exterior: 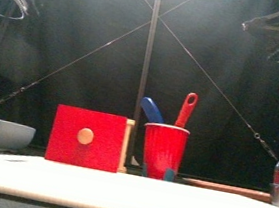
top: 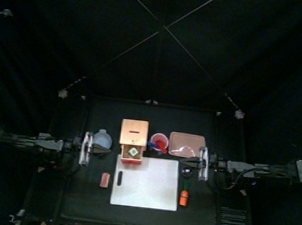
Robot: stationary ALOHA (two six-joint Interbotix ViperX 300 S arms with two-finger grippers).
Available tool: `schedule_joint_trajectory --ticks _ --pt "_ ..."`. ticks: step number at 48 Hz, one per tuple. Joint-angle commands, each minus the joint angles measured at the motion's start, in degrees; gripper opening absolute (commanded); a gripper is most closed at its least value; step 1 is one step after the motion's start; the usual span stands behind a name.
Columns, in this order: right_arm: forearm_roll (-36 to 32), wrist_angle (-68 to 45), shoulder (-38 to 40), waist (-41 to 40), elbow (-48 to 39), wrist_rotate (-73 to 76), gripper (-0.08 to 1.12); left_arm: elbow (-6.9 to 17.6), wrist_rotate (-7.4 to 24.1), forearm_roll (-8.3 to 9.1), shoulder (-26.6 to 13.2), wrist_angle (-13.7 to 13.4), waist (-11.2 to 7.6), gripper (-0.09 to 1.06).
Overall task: Place sushi on board then cut the sushi with the knife then place the pieces on the plate
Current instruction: Place the sushi on the board
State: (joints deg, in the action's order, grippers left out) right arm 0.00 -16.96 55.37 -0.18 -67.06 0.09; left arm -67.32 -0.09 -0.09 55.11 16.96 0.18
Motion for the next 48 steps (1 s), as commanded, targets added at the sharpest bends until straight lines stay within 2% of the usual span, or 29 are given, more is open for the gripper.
schedule_joint_trajectory --ticks 1,8,12,24,32,38,48 --pt "0.44 -0.18 -2.20 -0.53 1.85 0.70 -0.03 0.70 0.26 0.53 -0.70 0.44 3.16 0.06" --pt "2.64 0.18 -9.23 -1.05 7.47 2.29 -0.02 0.44 0.35 0.53 -0.70 0.88 4.66 0.07" --pt "4.39 2.72 -16.79 -1.23 13.45 2.29 -0.02 0.26 0.35 0.53 -0.88 0.97 5.27 0.07" --pt "8.35 21.36 -34.80 -2.81 31.29 2.46 -0.02 -0.88 0.18 0.44 -0.88 0.62 5.45 0.07" --pt "13.62 24.79 -40.43 -4.04 38.23 2.55 -0.02 -1.58 0.26 0.53 -0.88 0.35 5.63 0.07" --pt "18.02 29.62 -43.86 -5.63 41.31 2.64 -0.02 -3.08 0.18 0.44 -0.88 0.18 6.24 0.07" --pt "18.11 38.94 -49.13 -7.12 48.60 2.64 0.00 -5.01 0.09 -0.44 -0.88 -0.44 6.42 0.07"
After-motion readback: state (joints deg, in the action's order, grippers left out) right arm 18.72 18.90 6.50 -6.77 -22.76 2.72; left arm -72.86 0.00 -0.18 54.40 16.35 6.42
